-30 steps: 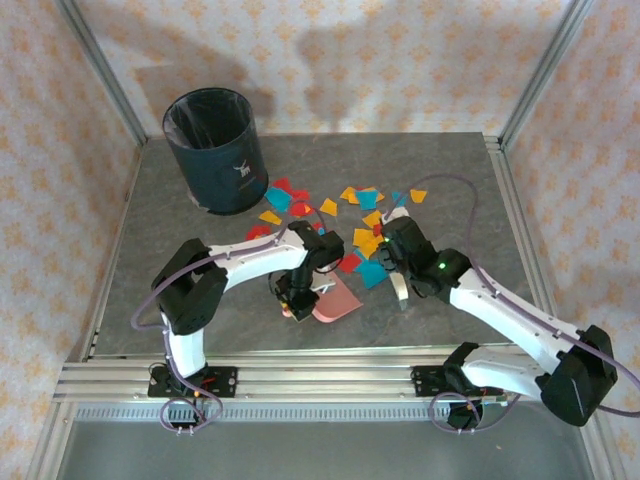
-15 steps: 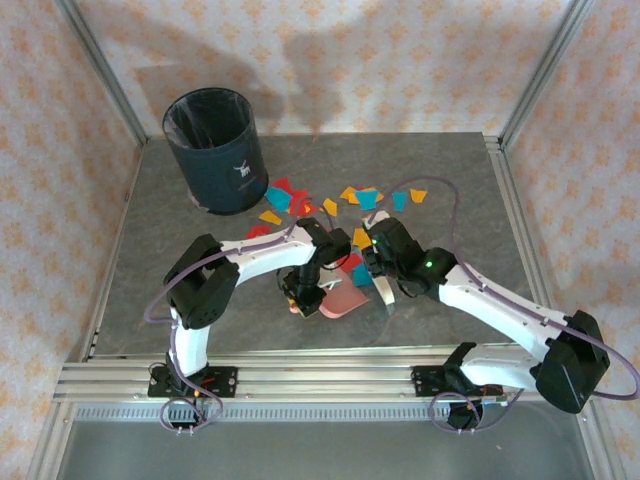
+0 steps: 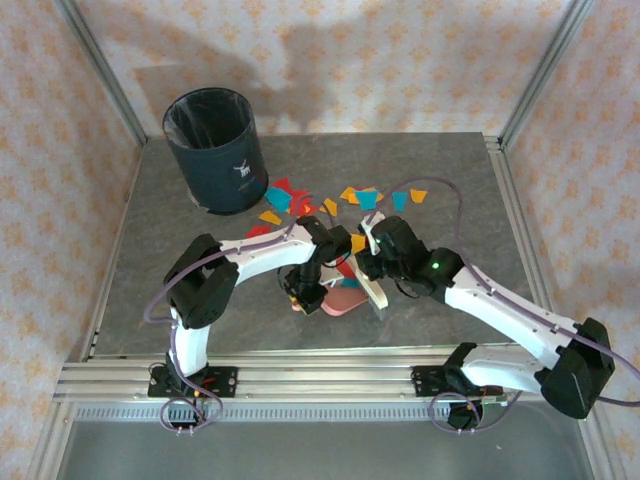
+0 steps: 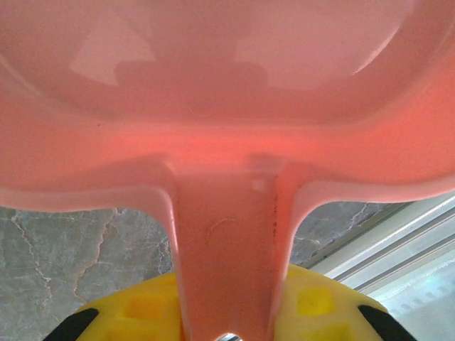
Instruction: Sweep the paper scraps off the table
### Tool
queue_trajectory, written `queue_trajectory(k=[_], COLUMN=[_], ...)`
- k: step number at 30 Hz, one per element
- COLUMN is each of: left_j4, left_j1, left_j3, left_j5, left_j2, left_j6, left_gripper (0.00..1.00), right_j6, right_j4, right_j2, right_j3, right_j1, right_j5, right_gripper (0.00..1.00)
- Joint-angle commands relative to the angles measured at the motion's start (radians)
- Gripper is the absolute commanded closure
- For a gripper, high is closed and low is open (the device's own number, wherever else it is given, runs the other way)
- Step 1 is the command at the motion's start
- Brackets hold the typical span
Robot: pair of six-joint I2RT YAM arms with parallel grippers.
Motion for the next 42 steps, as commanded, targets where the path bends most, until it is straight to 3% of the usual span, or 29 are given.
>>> queue_trajectory(k=[1, 13, 19, 22, 30, 42], left_j4=[0.003, 0.024, 0.028, 0.027, 0.028, 0.037], left_j1=[0.019, 0.049, 0.055, 0.057, 0.058, 0.060], left_j3=[-0.014, -0.072, -0.067, -0.066, -0.065, -0.057], left_j5=[-0.033, -0.046, -0.041, -0.036, -0.025, -0.020], left_j2=[-0.013, -0.060, -0.060, -0.054, -0.051, -0.045], left_j6=[-0.025, -0.028, -0.018, -0.011, 0.001, 0.004], left_gripper=[1.00, 1.00, 1.00, 1.00, 1.00, 1.00], right_j6=[-0.014, -0.010, 0.029, 0.024, -0.029, -0.096], right_j4=[-0.063, -0.077, 0.014, 0.080, 0.203, 0.234], right_j2=[-0.044, -0.126, -0.108, -0.079, 0.032, 0.219], right_j3=[0.037, 0.032, 0.018, 0.017, 0.048, 0.146], right_j1=[0.006, 0.006, 0.005, 0.003, -0.041, -0.101], right_j5=[0.008, 0.191, 0.382, 0.418, 0.380, 0.283], right_gripper=[1.00, 1.00, 1.00, 1.00, 1.00, 1.00])
